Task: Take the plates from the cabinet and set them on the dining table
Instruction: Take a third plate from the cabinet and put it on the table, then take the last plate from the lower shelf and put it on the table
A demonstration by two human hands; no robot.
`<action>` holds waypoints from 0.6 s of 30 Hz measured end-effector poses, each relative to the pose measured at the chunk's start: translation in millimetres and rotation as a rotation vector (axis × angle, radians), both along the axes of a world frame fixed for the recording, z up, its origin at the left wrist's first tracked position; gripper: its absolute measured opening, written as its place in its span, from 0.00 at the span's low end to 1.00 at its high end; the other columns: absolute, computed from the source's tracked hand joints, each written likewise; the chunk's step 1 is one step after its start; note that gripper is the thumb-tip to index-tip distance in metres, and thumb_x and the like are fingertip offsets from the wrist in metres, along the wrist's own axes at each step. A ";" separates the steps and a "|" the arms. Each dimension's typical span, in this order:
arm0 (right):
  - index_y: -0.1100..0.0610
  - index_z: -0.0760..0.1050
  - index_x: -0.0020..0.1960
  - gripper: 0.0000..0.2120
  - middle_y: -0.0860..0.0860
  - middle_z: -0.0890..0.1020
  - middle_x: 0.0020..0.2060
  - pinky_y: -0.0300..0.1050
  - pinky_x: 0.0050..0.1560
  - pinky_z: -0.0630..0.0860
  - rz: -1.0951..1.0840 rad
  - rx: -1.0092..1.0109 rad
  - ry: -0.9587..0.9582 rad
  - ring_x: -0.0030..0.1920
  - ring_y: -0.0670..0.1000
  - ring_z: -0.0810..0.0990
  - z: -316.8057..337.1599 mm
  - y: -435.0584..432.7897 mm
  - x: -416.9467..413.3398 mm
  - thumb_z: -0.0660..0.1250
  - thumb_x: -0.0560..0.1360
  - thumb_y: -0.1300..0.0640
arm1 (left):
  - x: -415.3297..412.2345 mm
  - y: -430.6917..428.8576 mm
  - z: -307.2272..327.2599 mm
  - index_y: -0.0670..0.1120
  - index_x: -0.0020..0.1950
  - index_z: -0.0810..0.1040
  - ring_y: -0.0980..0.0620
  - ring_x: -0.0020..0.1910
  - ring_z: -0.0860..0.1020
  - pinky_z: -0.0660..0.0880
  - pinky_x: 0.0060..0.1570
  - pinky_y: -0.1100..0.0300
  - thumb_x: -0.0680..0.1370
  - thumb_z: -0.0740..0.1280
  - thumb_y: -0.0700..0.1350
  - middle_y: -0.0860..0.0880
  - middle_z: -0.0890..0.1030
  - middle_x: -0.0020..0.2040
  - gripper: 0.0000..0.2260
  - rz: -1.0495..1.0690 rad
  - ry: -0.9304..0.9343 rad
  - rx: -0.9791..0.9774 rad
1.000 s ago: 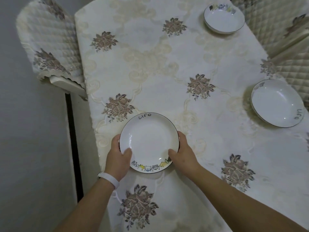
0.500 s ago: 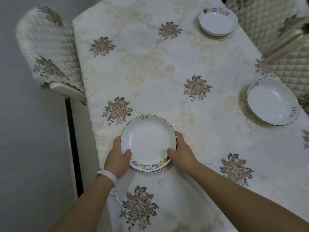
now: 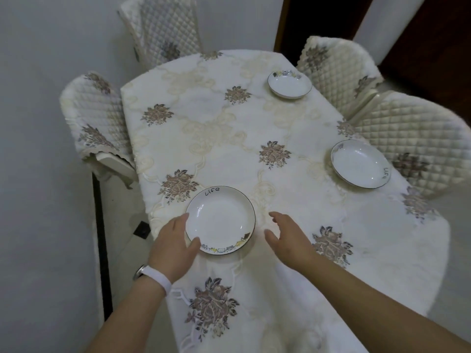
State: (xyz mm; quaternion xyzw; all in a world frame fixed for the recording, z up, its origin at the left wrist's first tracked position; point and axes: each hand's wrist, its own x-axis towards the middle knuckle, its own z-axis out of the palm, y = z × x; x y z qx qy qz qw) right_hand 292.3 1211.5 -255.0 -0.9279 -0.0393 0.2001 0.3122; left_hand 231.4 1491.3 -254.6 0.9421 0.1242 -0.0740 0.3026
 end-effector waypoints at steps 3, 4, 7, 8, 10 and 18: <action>0.53 0.63 0.74 0.25 0.51 0.69 0.70 0.47 0.64 0.66 0.044 -0.096 -0.117 0.67 0.52 0.68 28.2 -15.5 -22.0 0.60 0.80 0.46 | -2.3 -7.6 24.3 0.44 0.72 0.68 0.46 0.69 0.67 0.64 0.66 0.51 0.76 0.66 0.49 0.46 0.71 0.70 0.25 -0.138 -0.099 0.072; 0.53 0.64 0.74 0.25 0.50 0.69 0.71 0.47 0.64 0.65 0.048 -0.127 -0.156 0.68 0.52 0.67 37.6 -21.6 -29.8 0.60 0.80 0.45 | -3.0 -11.9 32.1 0.44 0.72 0.69 0.45 0.68 0.68 0.65 0.66 0.50 0.76 0.65 0.50 0.45 0.72 0.70 0.25 -0.180 -0.140 0.094; 0.53 0.66 0.73 0.25 0.49 0.70 0.70 0.47 0.65 0.65 0.030 -0.226 -0.255 0.69 0.51 0.67 64.2 -43.2 -53.9 0.59 0.79 0.43 | -5.0 -30.9 50.4 0.44 0.67 0.75 0.43 0.64 0.74 0.71 0.62 0.46 0.74 0.59 0.54 0.45 0.77 0.65 0.25 -0.307 -0.281 0.141; 0.52 0.66 0.72 0.25 0.48 0.71 0.70 0.48 0.65 0.66 0.014 -0.253 -0.278 0.68 0.51 0.67 72.2 -51.1 -61.8 0.59 0.79 0.43 | -6.2 -39.1 54.3 0.44 0.66 0.76 0.43 0.63 0.75 0.71 0.60 0.45 0.74 0.58 0.55 0.45 0.78 0.64 0.25 -0.352 -0.322 0.155; 0.53 0.68 0.71 0.24 0.49 0.72 0.68 0.49 0.65 0.67 -0.018 -0.296 -0.323 0.68 0.51 0.68 86.6 -66.9 -77.3 0.60 0.79 0.43 | -8.3 -58.0 59.8 0.45 0.64 0.78 0.43 0.62 0.76 0.72 0.60 0.45 0.74 0.58 0.55 0.45 0.79 0.62 0.24 -0.437 -0.384 0.169; 0.52 0.73 0.68 0.21 0.50 0.75 0.66 0.51 0.64 0.67 -0.081 -0.416 -0.429 0.67 0.53 0.69 115.8 -133.8 -137.1 0.62 0.78 0.43 | -32.0 -143.4 86.0 0.45 0.62 0.79 0.42 0.61 0.77 0.70 0.62 0.41 0.73 0.64 0.53 0.44 0.80 0.62 0.21 -0.641 -0.428 0.172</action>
